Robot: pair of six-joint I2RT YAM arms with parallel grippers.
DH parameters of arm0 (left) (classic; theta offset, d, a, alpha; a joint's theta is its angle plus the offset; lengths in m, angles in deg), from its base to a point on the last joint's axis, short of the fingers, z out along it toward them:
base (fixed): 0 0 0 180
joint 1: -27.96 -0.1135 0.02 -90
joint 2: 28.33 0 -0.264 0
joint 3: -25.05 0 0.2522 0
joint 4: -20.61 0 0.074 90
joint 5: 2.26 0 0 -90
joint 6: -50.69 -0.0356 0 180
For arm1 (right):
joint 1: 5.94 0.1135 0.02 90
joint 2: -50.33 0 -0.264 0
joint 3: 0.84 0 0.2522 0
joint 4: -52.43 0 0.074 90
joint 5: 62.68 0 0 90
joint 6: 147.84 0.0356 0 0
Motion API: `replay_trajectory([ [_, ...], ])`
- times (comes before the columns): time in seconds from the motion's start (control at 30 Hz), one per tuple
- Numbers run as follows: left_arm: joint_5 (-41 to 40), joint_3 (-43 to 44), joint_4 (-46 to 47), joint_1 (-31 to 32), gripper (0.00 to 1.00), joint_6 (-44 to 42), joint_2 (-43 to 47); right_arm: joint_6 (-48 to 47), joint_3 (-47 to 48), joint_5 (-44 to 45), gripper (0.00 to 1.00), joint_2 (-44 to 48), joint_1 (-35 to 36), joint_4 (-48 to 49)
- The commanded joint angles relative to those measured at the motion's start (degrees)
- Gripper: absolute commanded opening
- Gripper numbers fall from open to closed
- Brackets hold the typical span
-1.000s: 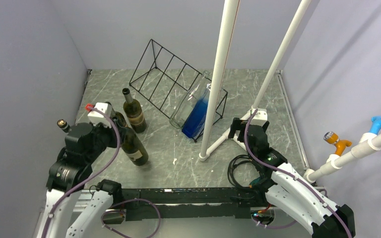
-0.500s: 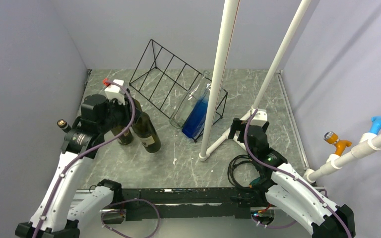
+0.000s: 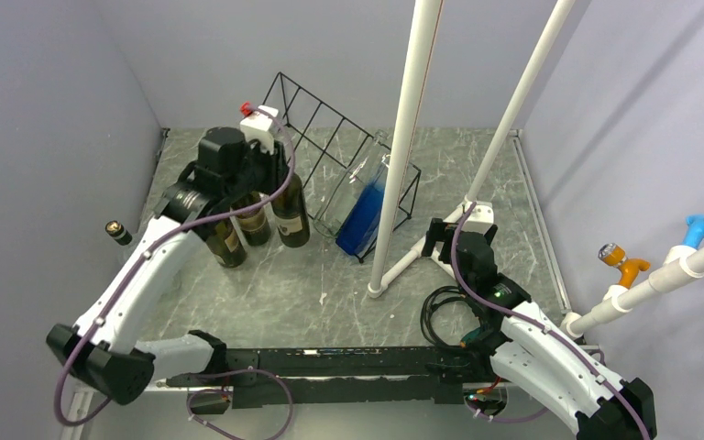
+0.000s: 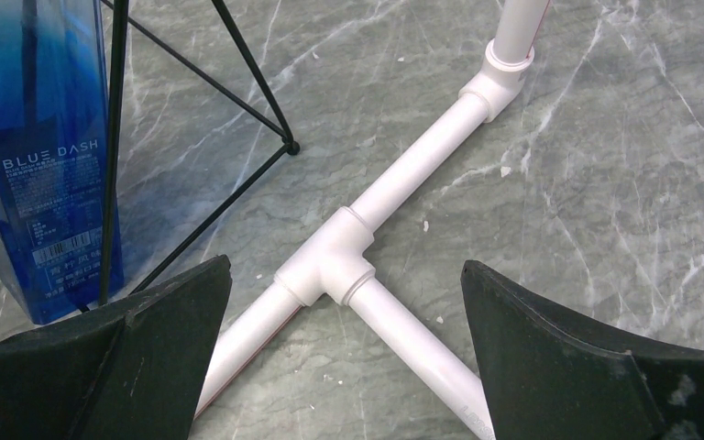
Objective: Put the wine bottle on the wine rack
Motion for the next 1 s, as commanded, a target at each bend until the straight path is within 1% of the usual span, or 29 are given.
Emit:
replay_trajectory([
  [0.0, -7.6, 9.6, 7.0, 1.1, 0.00, -2.2, -5.4, 0.4, 0.3, -0.4, 1.00, 0.3, -0.1, 3.1],
  [0.1, -11.0, 14.9, 4.5, 1.1, 0.00, -1.9, -10.4, 0.4, 0.2, -0.3, 1.00, 0.2, -0.1, 3.1],
  [0.23, -12.5, 18.5, 5.1, 1.1, 0.00, -2.8, -15.5, 0.3, 0.4, -0.4, 1.00, -0.3, -0.1, 3.3],
  [0.43, -10.2, 21.5, 8.3, 1.1, 0.00, -1.9, -21.6, 0.2, 0.3, -0.4, 1.00, -0.4, -0.1, 3.6],
  [0.67, -11.2, 27.2, 6.4, 1.1, 0.00, -2.7, -29.2, 0.0, 0.3, -0.5, 1.00, -0.9, -0.1, 3.8],
  [0.97, -9.0, 28.8, 7.1, 1.1, 0.00, -2.8, -34.2, -0.2, 0.4, -0.7, 1.00, -1.4, -0.1, 4.4],
])
